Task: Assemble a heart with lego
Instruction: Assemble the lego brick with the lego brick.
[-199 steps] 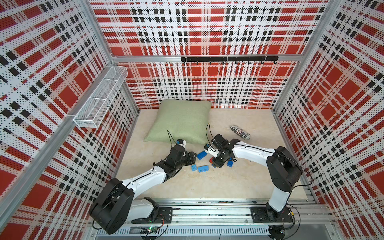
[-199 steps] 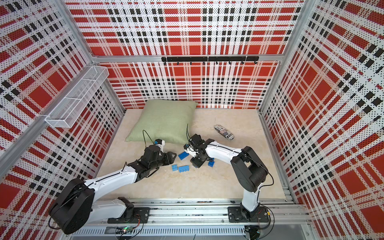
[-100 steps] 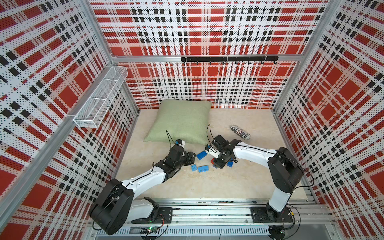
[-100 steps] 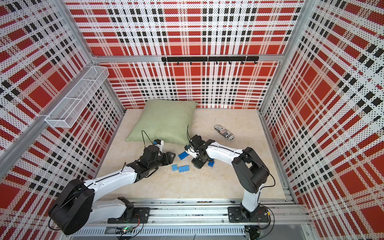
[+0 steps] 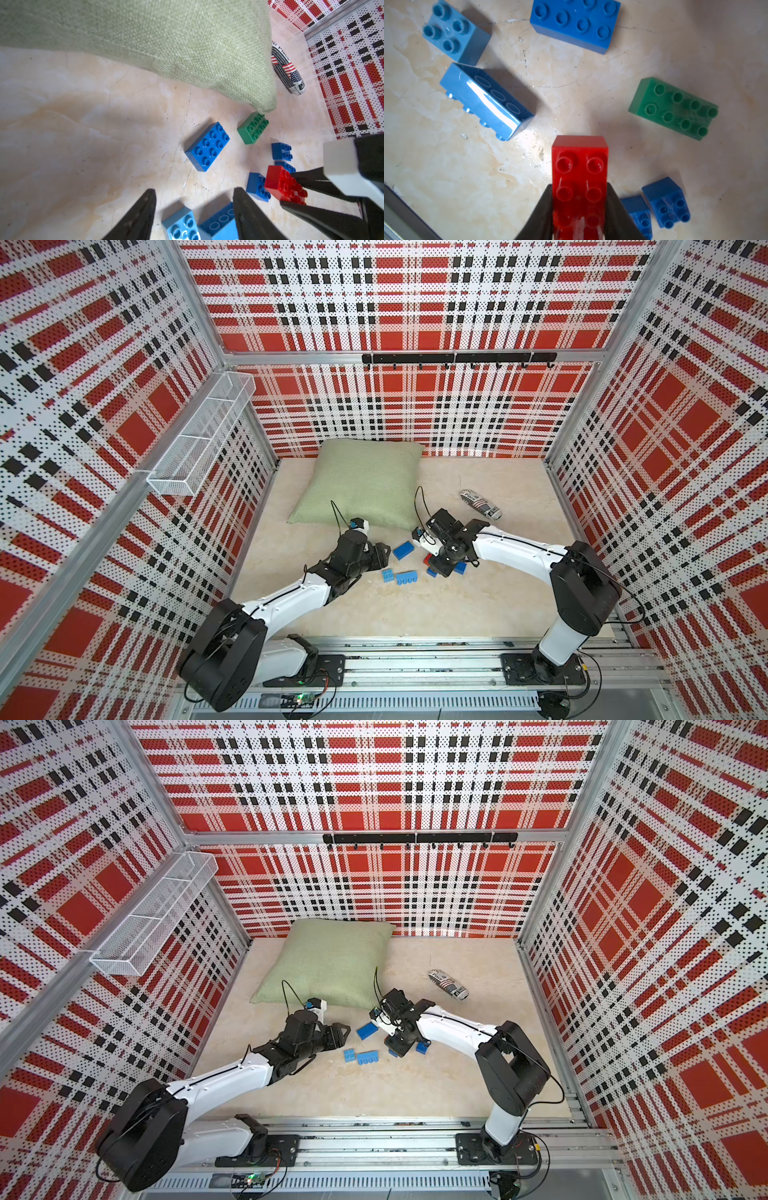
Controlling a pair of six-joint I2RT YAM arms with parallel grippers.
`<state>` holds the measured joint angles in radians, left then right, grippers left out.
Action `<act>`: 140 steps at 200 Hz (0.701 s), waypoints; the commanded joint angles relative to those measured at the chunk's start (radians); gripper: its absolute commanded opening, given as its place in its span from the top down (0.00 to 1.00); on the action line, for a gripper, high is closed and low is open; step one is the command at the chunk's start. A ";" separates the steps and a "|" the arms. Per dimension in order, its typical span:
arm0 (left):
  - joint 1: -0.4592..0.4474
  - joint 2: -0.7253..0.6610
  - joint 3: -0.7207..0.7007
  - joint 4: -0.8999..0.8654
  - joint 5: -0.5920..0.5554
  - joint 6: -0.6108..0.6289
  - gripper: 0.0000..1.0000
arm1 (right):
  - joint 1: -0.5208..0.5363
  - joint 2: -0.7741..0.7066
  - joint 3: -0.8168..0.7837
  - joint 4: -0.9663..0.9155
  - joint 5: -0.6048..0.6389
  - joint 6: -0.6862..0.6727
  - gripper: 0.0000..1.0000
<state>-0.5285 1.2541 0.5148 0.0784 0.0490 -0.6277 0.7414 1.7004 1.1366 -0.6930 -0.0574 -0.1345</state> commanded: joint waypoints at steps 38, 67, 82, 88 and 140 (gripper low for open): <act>0.016 -0.023 -0.019 0.012 0.012 0.016 0.36 | 0.007 0.001 -0.031 0.002 -0.004 -0.054 0.72; 0.022 -0.019 -0.024 0.017 0.018 0.019 0.36 | 0.015 0.013 -0.011 0.012 -0.013 -0.057 0.72; 0.025 -0.021 -0.024 0.017 0.019 0.020 0.36 | 0.015 0.012 -0.013 0.029 -0.007 -0.053 0.72; 0.026 -0.022 -0.025 0.017 0.020 0.022 0.36 | 0.016 0.013 -0.013 0.034 -0.010 -0.053 0.72; 0.032 -0.034 -0.030 0.016 0.027 0.019 0.36 | 0.013 0.037 -0.014 0.041 -0.001 -0.053 0.72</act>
<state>-0.5056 1.2488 0.5037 0.0803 0.0685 -0.6228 0.7506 1.7184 1.1072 -0.6651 -0.0677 -0.1825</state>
